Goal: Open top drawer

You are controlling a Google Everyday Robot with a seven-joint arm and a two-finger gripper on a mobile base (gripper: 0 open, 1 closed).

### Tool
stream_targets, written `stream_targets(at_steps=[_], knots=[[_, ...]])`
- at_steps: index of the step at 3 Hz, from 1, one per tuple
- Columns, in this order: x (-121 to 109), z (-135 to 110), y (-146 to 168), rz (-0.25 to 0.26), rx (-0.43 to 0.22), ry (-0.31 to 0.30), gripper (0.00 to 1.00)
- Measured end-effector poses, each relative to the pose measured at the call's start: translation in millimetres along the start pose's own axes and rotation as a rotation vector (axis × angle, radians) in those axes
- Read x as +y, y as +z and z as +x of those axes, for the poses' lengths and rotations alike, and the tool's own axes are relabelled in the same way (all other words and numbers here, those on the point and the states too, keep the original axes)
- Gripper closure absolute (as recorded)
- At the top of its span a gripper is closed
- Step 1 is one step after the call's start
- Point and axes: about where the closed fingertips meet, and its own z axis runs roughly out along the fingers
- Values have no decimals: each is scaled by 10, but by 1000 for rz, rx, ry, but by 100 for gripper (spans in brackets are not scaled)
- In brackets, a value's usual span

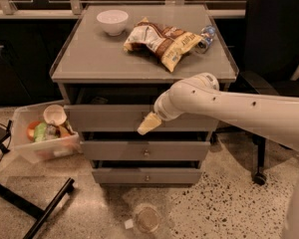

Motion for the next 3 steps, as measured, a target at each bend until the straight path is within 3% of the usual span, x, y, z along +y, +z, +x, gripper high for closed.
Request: stream_targets(at_steps=[1,3], knots=[[-115,98,282,6,66,39,16],[-183,153,358,16,103,59,62]])
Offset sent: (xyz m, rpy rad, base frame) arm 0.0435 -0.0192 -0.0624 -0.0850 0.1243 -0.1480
